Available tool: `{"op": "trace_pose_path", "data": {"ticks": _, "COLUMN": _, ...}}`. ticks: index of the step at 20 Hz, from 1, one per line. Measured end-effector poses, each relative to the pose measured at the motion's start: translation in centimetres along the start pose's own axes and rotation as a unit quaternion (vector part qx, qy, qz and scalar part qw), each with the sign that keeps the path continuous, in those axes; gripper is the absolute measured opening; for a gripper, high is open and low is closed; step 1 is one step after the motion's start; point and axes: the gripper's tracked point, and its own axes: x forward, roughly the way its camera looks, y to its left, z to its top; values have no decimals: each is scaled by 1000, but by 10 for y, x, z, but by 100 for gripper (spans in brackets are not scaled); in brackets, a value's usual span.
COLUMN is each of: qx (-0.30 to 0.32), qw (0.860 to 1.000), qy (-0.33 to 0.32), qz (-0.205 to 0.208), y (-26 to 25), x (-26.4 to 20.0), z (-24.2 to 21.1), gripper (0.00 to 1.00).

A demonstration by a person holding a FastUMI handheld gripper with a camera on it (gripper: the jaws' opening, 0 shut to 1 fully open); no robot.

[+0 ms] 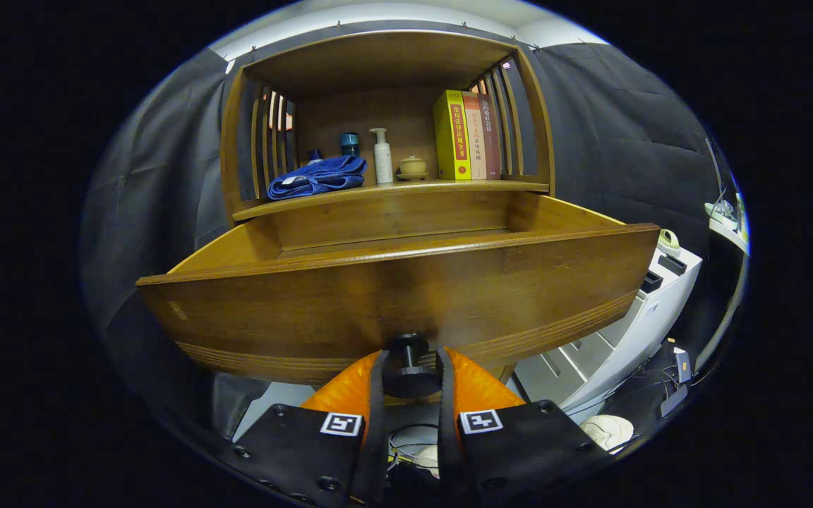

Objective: Pull open the drawer, take out the items inside it, and place them on the countertop above the cabinet.

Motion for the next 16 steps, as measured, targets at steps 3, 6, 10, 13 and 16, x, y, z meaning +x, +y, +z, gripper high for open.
{"op": "trace_pose_path", "data": {"ticks": 3, "qx": 14, "qw": 1000, "qy": 3, "qz": 3, "y": 0, "x": -1, "z": 3, "gripper": 47}}
{"op": "trace_pose_path", "data": {"ticks": 6, "qx": 9, "qw": 1000, "qy": -27, "qz": -1, "y": -2, "x": -14, "z": 29, "gripper": 55}}
{"op": "trace_pose_path", "data": {"ticks": 10, "qx": -7, "qw": 999, "qy": -51, "qz": 5, "y": 2, "x": -27, "z": 67, "gripper": 75}}
{"op": "trace_pose_path", "data": {"ticks": 13, "qx": 22, "qw": 997, "qy": -69, "qz": 18, "y": 8, "x": -28, "z": 103, "gripper": 92}}
{"op": "trace_pose_path", "data": {"ticks": 16, "qx": 38, "qw": 997, "qy": -64, "qz": 29, "y": 16, "x": -23, "z": 130, "gripper": 98}}
